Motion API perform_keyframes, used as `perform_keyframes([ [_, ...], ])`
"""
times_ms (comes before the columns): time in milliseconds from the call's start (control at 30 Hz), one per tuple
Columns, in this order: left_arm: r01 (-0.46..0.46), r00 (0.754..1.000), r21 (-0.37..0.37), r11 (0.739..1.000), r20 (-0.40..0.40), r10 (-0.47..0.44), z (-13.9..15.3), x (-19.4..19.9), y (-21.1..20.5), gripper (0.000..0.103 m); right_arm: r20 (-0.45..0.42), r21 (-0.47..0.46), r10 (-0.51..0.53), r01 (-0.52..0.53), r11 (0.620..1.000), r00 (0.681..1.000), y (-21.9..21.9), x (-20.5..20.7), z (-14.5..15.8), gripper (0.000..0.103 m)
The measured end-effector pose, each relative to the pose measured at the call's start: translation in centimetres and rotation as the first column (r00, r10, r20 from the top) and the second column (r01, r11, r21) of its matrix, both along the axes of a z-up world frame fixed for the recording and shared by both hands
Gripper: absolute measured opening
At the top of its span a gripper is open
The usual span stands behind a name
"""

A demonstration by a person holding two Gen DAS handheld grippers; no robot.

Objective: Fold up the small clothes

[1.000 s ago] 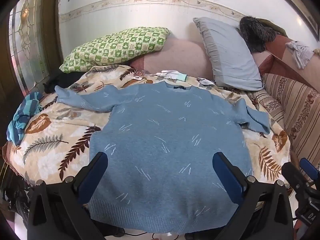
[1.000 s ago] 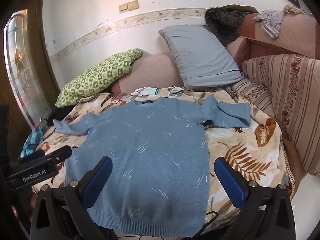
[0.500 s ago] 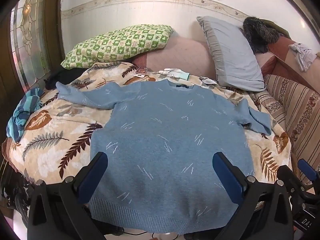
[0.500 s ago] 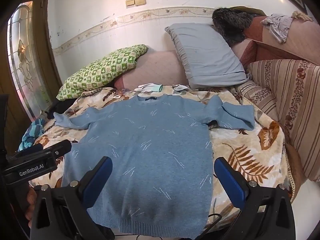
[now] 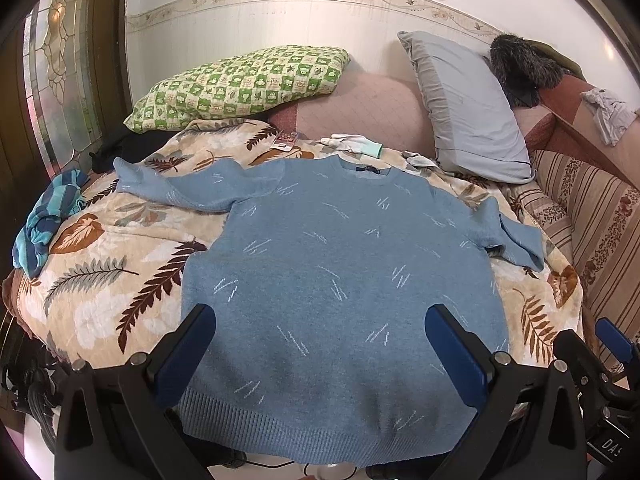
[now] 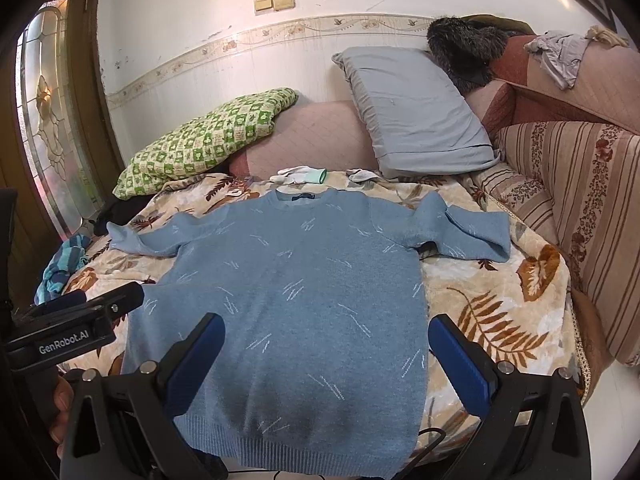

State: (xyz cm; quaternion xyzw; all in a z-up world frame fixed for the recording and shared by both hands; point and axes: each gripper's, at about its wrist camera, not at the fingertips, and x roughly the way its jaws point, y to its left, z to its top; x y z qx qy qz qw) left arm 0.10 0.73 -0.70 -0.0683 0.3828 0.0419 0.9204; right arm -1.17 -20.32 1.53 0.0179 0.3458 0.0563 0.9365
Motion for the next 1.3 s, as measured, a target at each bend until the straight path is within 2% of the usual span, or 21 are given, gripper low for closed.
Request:
perform_keyframes([
  [1300,-0.018,1.0,-0.024,1.0,-0.003,0.018,0.1,-0.5,0.9,0.103,-0.004,-0.015,-0.004,0.004,1.0,1.0,0.4,-0.1,-0.3,0.103],
])
